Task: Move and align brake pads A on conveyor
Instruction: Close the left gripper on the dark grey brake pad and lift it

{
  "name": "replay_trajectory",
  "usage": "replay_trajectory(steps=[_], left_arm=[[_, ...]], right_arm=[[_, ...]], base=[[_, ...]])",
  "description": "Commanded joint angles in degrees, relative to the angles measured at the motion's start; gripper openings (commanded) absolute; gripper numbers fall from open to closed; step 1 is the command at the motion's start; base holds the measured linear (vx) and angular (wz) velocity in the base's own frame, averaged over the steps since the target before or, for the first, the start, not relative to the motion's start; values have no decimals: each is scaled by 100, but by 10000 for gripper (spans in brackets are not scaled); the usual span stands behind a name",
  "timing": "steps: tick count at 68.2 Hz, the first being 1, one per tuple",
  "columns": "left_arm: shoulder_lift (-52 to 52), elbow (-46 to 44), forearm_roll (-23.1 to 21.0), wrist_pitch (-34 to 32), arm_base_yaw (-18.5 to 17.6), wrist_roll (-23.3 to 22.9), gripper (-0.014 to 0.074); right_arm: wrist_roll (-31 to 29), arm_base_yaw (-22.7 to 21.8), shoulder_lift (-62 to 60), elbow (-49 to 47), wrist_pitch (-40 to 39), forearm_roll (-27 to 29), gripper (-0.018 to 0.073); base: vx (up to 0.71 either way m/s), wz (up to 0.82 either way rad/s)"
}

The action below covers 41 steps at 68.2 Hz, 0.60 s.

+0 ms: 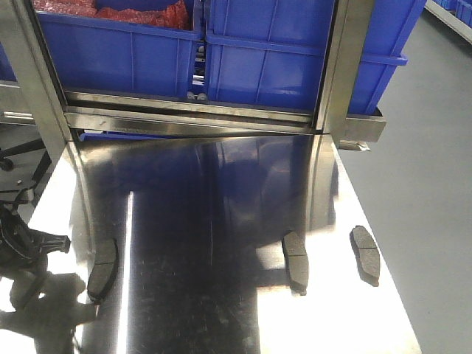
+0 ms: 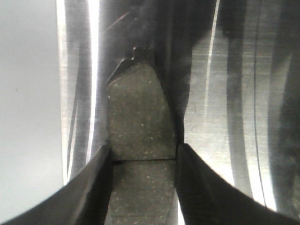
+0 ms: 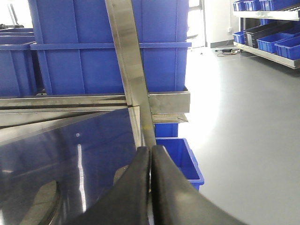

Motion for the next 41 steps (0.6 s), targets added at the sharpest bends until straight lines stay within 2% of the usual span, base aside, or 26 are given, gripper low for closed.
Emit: replay_trajectory(steps=[1, 21, 41], left_arm=[[-220, -131, -32, -85, -13, 138, 78], [-822, -126, -32, -190, -13, 421, 63], [-1743, -55, -32, -180, -23, 480, 67]], right_arm=[[-33, -34, -91, 111, -426, -39, -2], [-33, -34, -91, 111, -426, -39, -2], [-33, -34, -91, 111, -426, -39, -2]], base=[[0, 0], [0, 0], [0, 0]])
